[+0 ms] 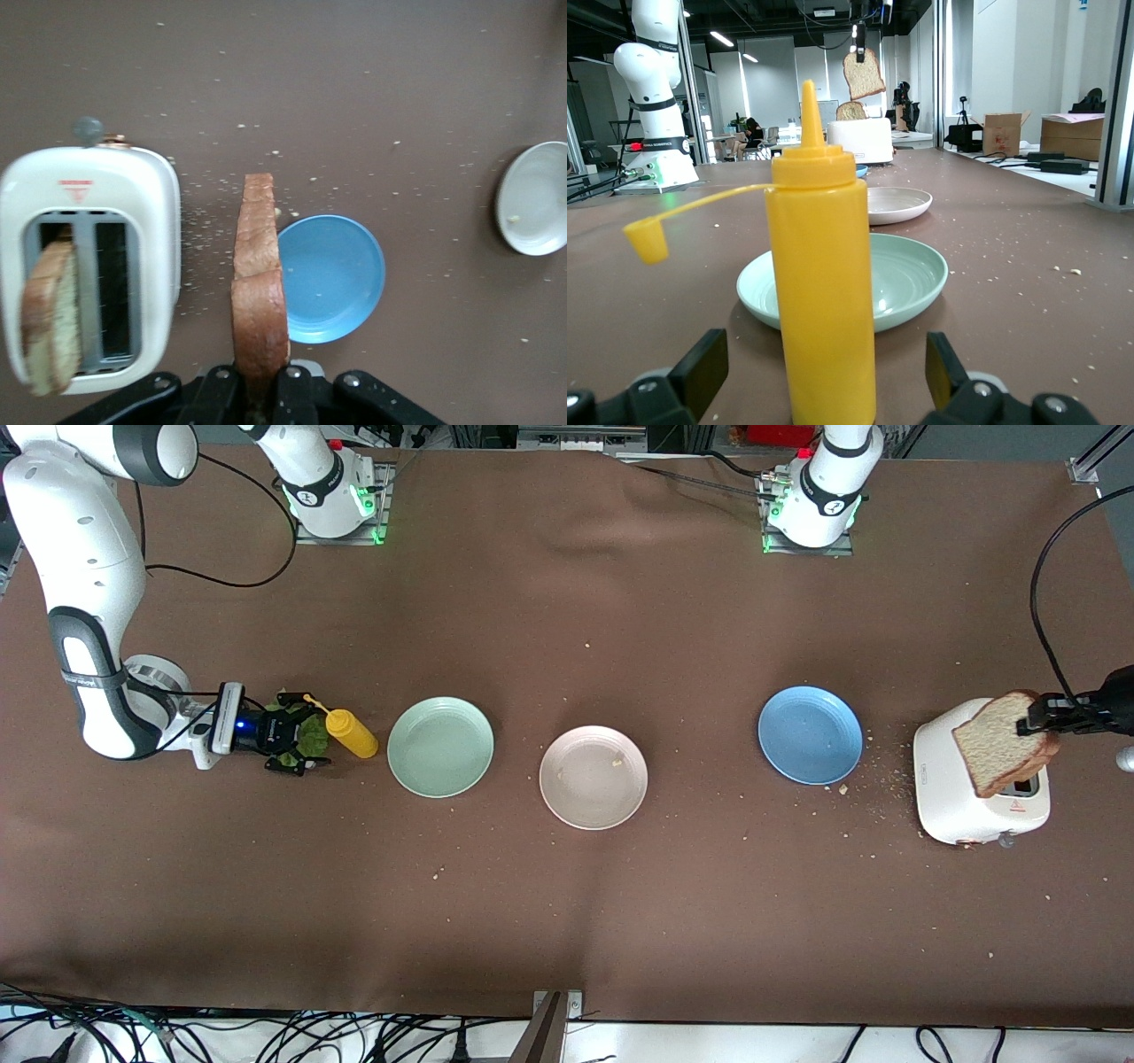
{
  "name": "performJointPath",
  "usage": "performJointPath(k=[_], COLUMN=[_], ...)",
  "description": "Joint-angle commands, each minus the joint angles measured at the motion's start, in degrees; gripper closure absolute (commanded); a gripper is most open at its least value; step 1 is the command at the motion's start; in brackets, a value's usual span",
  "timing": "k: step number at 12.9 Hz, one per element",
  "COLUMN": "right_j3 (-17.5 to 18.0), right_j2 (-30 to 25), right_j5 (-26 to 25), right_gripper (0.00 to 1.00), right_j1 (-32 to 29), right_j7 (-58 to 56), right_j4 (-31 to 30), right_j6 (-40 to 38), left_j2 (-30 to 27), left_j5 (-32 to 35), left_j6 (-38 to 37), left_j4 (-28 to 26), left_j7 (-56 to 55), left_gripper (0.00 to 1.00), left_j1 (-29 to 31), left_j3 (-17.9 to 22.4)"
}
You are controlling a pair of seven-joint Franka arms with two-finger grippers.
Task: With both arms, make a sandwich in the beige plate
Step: 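Grasp the mustard with the right gripper while the left gripper lifts the toast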
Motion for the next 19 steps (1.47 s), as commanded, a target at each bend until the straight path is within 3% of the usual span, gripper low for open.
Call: performJointPath(k=[1, 4, 8, 9, 10, 11, 13, 15, 19], right_j3=[0.0, 0.0, 0.0, 0.0, 0.0, -0.1, -0.2, -0.5, -1.5], right_j2=[-0.1, -0.2, 0.0, -0.1, -0.1, -0.1, -0.1, -0.2, -0.7], right_j5=[2.4, 4.7, 6.2, 6.2, 6.1, 6.0, 5.3, 3.2, -2.8], right_gripper=[0.01, 0.01, 0.02, 0.15, 0.44, 0.65, 0.94, 1.0, 1.0], right_j1=[1.2, 3.0, 4.4, 4.7, 4.7, 4.7, 4.8, 4.7, 4.3], right_j7=[-0.3, 0.0, 0.8, 0.9, 0.9, 1.4, 3.1, 4.2, 11.1], right_j4=[-1.3, -1.3, -1.3, -1.3, -1.0, -0.9, -0.5, 1.1, 5.8], right_j6=[-0.7, -0.2, 0.1, 0.1, 0.1, 0.1, 0.2, 0.2, -0.4], left_j2=[4.3, 8.6, 15.3, 16.5, 17.0, 17.4, 18.9, 19.7, 22.6], left_j5=[-11.1, -17.5, -30.9, -33.7, -36.2, -38.5, -39.4, -45.3, -46.4], left_j6=[-3.0, -3.3, -4.0, -2.4, 0.7, 4.3, 9.2, 13.3, 18.3], left_j4=[0.8, 0.8, 1.3, 1.4, 1.4, 1.1, 1.0, 0.9, 0.6], left_j7=[1.8, -1.7, -1.1, -1.1, -1.1, -1.1, -1.3, -1.1, -0.9], left_gripper=[1.0, 1.0, 1.0, 1.0, 1.0, 1.0, 1.0, 1.0, 1.0], left_j1=[-1.4, -2.3, -3.7, -6.0, -8.6, -10.9, -14.9, -18.2, -21.4], left_j3=[-1.0, -5.7, -12.3, -12.3, -12.3, -12.3, -12.4, -12.4, -12.4])
